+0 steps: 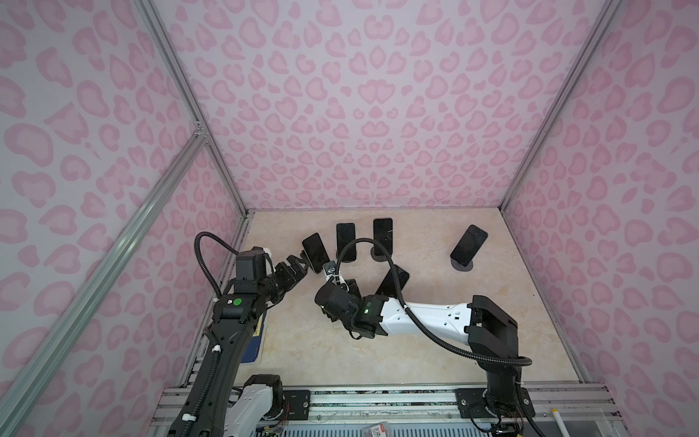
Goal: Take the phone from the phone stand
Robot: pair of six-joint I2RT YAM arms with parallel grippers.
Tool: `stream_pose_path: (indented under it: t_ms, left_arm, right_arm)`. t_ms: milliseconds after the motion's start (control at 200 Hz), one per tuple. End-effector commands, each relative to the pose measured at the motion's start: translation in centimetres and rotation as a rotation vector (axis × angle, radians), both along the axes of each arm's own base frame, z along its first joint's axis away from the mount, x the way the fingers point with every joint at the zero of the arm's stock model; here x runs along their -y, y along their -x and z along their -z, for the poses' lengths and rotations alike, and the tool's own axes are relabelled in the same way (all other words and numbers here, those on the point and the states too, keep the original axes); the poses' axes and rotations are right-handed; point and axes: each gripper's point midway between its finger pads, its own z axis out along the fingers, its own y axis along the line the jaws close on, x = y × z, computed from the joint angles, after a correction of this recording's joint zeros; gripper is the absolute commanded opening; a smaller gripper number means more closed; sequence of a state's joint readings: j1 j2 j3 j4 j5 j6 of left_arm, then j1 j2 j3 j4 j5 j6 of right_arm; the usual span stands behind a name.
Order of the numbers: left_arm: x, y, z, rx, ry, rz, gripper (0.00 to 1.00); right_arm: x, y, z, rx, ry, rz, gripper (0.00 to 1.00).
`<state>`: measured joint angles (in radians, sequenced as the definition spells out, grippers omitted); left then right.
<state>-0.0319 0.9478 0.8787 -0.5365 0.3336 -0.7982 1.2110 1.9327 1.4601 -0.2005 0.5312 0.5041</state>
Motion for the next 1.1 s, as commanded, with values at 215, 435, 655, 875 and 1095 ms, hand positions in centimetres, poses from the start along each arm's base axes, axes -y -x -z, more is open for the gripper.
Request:
stream_pose_path:
  t_ms: [215, 435, 655, 875, 1095]
  left_arm:
    - [2.3, -0.8, -2.9, 0.119, 0.068, 0.136, 0.98]
    - [4.0, -1.6, -7.3, 0.267, 0.092, 0.229, 0.99]
    - [6.9, -1.3, -8.8, 0.325, 0.100, 0.312, 1.00]
    - [9.6, -0.8, -9.3, 0.363, 0.068, 0.392, 0.99]
    - [11.5, -1.4, -9.2, 0.348, 0.072, 0.428, 0.99]
  right_arm:
    - [0.9, -0.1, -4.0, 0.077, -0.040, 0.003, 0.70]
    - [2.6, -0.1, -8.0, 0.118, -0.033, -0.010, 0.70]
    - [6.5, -0.2, -10.8, 0.132, -0.031, 0.024, 0.70]
    - [11.3, 0.4, -13.1, 0.149, 0.021, 0.035, 0.70]
    - [19.6, -1.2, -13.0, 0.124, 0.077, 0.153, 0.70]
